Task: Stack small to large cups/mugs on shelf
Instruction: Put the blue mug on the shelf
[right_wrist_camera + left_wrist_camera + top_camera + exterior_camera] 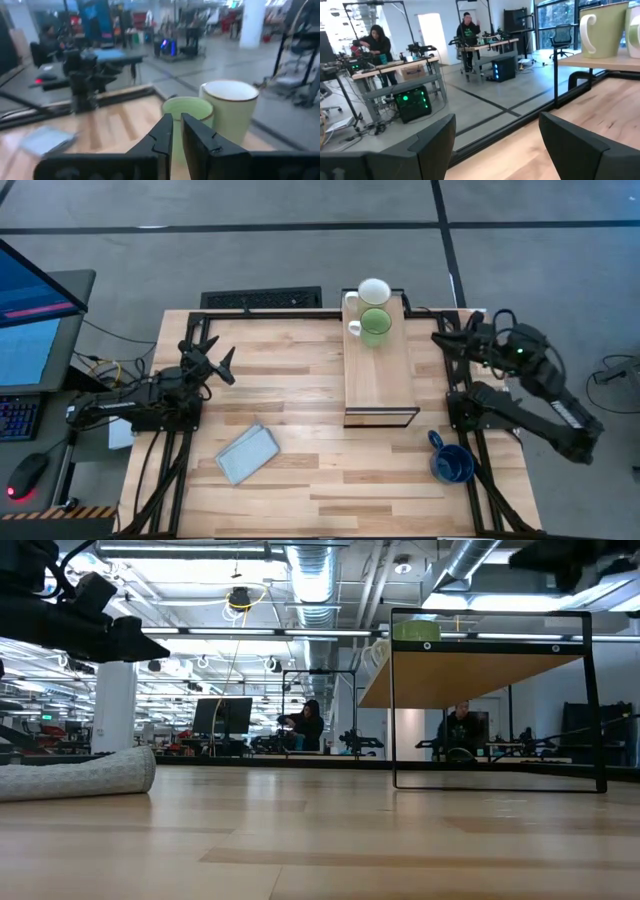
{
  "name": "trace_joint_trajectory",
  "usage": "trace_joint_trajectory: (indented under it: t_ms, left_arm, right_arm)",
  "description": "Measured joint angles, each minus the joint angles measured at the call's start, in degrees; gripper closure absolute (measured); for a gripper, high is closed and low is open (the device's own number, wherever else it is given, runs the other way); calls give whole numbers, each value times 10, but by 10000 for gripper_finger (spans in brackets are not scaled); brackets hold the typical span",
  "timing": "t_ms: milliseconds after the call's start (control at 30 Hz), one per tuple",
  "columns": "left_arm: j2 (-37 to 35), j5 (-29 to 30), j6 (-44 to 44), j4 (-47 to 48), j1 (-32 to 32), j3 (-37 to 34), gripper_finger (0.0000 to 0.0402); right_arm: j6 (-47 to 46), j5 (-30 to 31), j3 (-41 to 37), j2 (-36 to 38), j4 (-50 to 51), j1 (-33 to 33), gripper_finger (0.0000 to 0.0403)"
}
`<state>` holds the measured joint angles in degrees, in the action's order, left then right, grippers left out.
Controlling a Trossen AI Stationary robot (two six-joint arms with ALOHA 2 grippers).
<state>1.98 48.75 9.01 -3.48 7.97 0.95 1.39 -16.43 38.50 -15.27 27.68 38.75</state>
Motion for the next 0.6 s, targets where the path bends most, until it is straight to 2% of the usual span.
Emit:
trace_joint_trajectory:
  t_ms: [133, 300, 600]
  left_arm:
    - [0, 0, 13, 1, 0, 0, 124]
    - [0, 0, 14, 1, 0, 0, 124]
    - [0, 1, 34, 1, 0, 0, 124]
  right_arm:
    - [-14, 2, 101, -49, 143, -30, 343]
    - [-79, 4, 189, -113, 295, -58, 343]
    - [-304, -2, 228, -177, 492, -123, 343]
